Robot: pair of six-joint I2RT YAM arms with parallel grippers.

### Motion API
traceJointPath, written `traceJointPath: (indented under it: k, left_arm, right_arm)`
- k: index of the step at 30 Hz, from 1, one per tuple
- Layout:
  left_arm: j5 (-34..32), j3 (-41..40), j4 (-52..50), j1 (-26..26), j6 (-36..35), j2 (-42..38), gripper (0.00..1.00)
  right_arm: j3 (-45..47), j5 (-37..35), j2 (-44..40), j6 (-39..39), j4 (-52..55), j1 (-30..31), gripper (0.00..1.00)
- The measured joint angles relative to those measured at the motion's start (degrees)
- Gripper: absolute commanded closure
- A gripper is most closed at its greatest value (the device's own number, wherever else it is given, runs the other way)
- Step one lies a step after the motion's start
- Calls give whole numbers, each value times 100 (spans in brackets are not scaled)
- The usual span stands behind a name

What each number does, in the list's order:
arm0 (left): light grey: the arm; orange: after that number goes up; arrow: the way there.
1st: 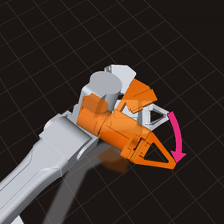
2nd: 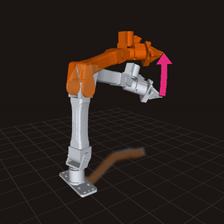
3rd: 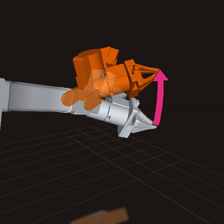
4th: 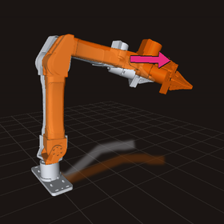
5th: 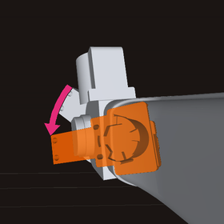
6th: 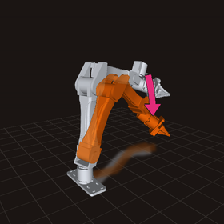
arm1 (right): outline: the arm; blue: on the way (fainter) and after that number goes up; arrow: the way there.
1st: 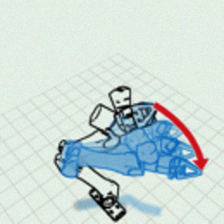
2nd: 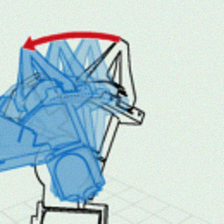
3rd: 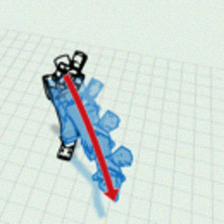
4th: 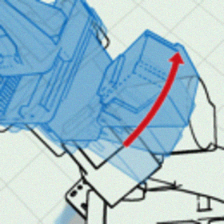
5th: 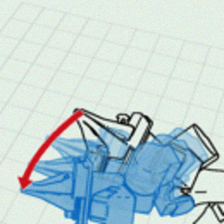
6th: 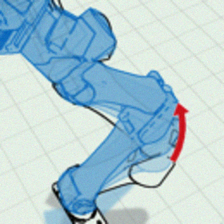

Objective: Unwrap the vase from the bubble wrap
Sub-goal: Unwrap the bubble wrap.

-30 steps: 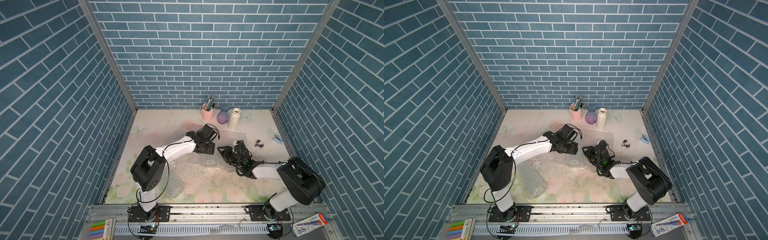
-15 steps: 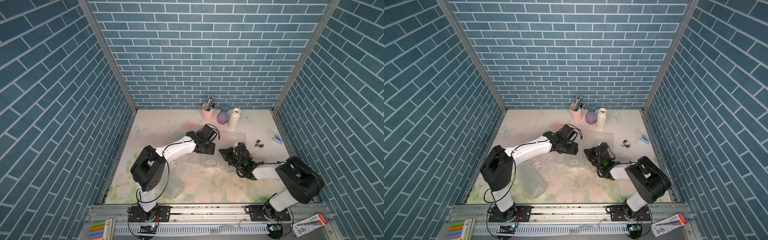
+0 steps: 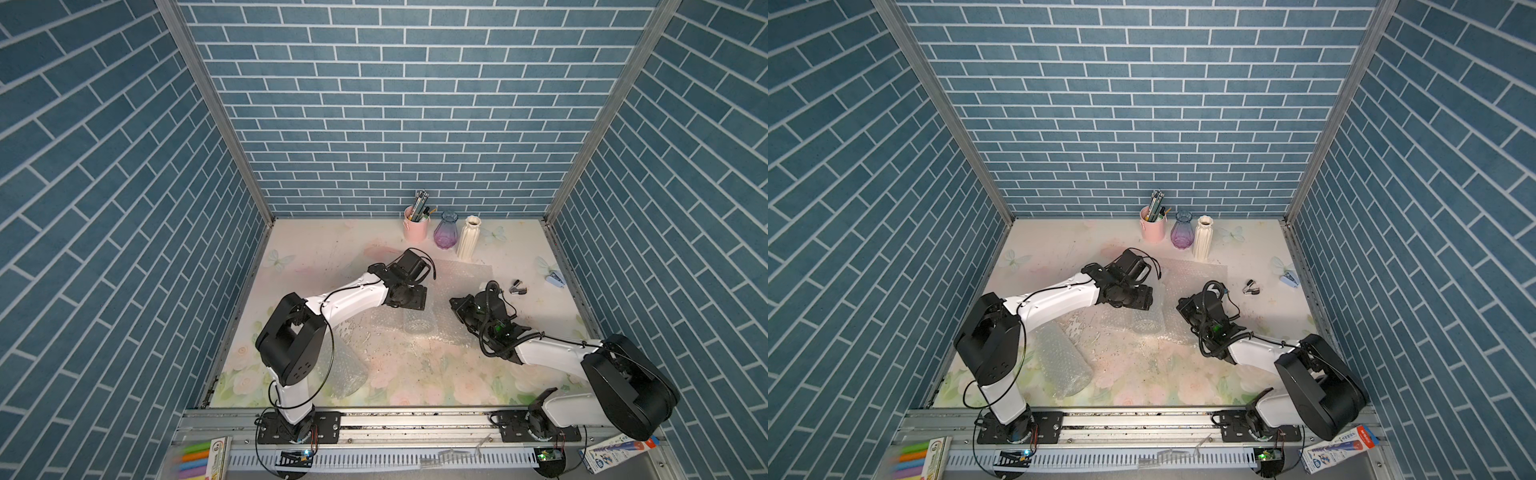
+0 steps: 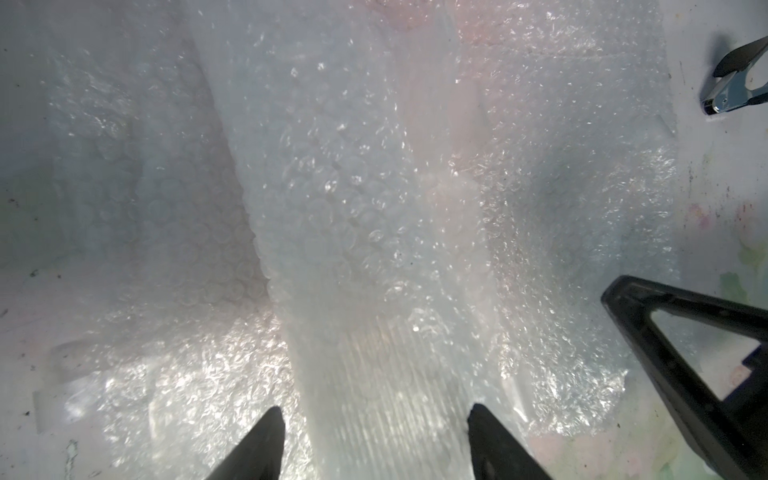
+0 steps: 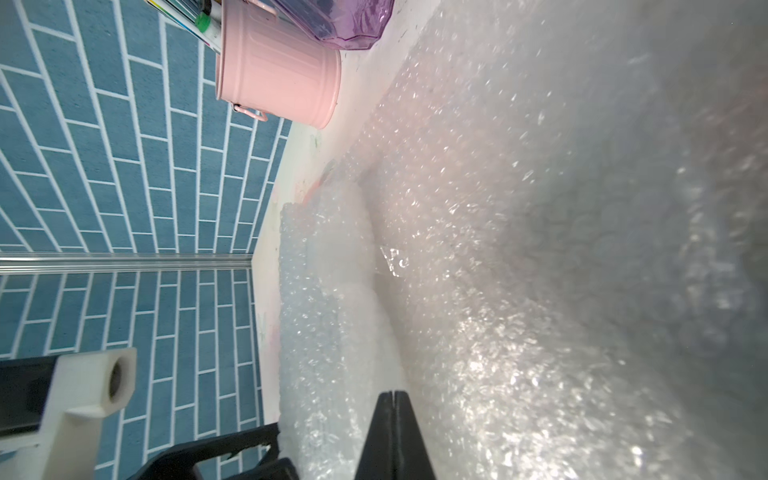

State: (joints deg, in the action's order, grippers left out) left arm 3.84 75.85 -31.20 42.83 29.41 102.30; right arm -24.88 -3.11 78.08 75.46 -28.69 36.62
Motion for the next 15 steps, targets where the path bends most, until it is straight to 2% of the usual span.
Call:
traceJointPath:
  k: [6,8,11,15]
  left_arm:
    - [-44,-264,-4,-109,-13,-256,29]
    - [-63,-341,-7,-138,-13,-332,29]
    - [-52,-361,2,-157,-9,-348,28]
    - [28,-363,50,-157,24,-326,29]
  right_arm:
    - [-26,-101,-11,-439,422,0,99]
    - [-70,-50,9,-553,455,0,80]
    - [-151,92,63,-702,457,13,65]
    - [-282,337,83,-822,466,90,54]
